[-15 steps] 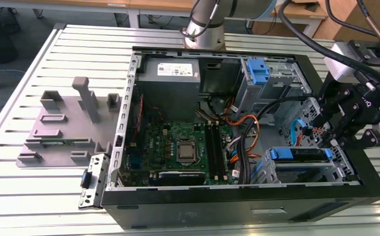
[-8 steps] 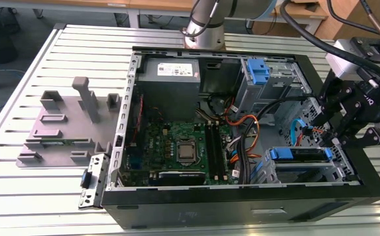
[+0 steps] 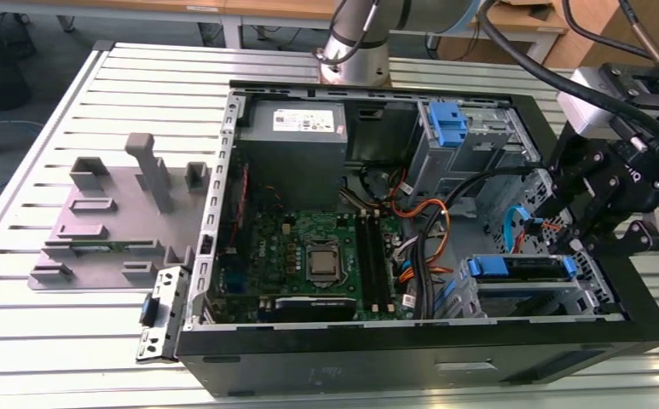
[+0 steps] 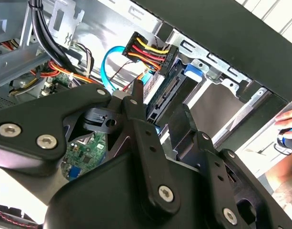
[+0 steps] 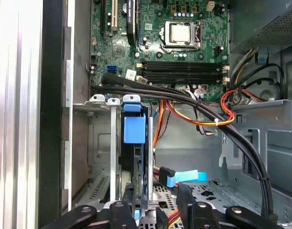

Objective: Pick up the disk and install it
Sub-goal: 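Insert the first disk wire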

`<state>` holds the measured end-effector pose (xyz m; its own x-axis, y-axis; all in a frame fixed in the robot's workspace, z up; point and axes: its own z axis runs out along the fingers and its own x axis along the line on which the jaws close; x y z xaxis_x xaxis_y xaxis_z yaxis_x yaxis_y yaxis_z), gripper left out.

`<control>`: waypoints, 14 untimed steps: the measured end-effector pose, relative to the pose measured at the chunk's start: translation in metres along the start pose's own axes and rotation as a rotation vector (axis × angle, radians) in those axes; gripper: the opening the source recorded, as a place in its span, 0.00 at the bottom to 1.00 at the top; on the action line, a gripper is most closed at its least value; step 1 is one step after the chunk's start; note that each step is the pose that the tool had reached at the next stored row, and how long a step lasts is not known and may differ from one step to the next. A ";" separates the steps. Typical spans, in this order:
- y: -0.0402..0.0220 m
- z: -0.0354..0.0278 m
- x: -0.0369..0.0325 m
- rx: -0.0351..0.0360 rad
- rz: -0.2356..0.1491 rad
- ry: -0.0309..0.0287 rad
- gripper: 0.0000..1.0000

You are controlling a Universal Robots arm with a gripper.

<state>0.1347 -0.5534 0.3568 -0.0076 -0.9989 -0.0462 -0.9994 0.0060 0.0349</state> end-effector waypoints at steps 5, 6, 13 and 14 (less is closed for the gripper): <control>0.0002 -0.0039 -0.0002 0.0000 0.000 -0.0004 0.48; 0.0002 -0.0038 -0.0002 0.0000 0.000 -0.0005 0.48; 0.0098 -0.0034 -0.0002 0.0015 0.000 -0.0003 0.48; 0.0116 -0.0033 -0.0001 0.0018 0.000 -0.0004 0.48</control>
<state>0.1231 -0.5533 0.3605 -0.0076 -0.9989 -0.0466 -0.9994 0.0061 0.0331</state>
